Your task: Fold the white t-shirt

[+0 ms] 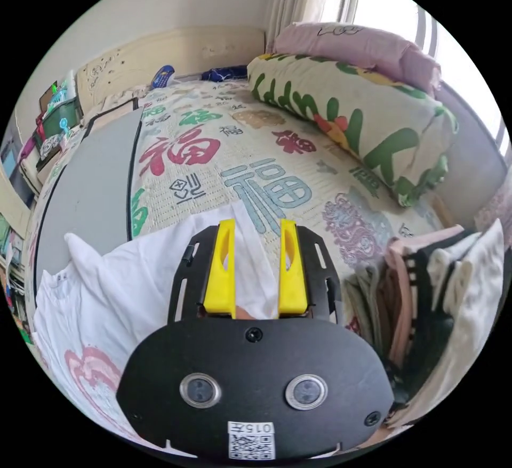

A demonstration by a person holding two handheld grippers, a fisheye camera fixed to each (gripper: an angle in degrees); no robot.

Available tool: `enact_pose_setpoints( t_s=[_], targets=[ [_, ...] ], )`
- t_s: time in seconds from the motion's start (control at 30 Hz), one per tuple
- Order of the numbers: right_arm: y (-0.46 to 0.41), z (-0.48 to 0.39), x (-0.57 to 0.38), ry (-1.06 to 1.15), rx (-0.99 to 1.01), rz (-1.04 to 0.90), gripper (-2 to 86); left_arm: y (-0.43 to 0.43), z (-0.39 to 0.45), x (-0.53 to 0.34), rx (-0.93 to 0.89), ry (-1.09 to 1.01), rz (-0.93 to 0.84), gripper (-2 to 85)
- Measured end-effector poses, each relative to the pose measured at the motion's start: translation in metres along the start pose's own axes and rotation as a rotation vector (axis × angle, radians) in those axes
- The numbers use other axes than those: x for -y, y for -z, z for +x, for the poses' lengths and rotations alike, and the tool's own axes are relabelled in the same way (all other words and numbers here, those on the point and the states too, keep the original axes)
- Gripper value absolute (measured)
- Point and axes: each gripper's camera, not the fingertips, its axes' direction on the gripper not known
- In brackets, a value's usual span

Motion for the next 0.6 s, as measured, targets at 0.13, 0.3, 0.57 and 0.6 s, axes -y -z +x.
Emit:
enact_pose_setpoints(
  t_s=[0.13, 0.3, 0.57, 0.6],
  targets=[
    [0.041, -0.011, 0.012, 0.004, 0.05, -0.003, -0.1, -0.003, 0.021, 0.018, 0.091, 0.001, -0.086, 8.1],
    [0.086, -0.02, 0.01, -0.014, 0.05, 0.005, -0.1, 0.049, 0.059, 0.014, 0.158, -0.111, 0.041, 0.8],
    [0.151, -0.03, -0.012, -0.044, -0.009, 0.026, 0.1, 0.087, 0.093, 0.008, 0.074, -0.23, -0.008, 2.6],
    [0.155, -0.03, -0.014, -0.046, -0.011, 0.026, 0.2, 0.091, 0.091, 0.007, 0.066, -0.227, -0.006, 3.2]
  ],
)
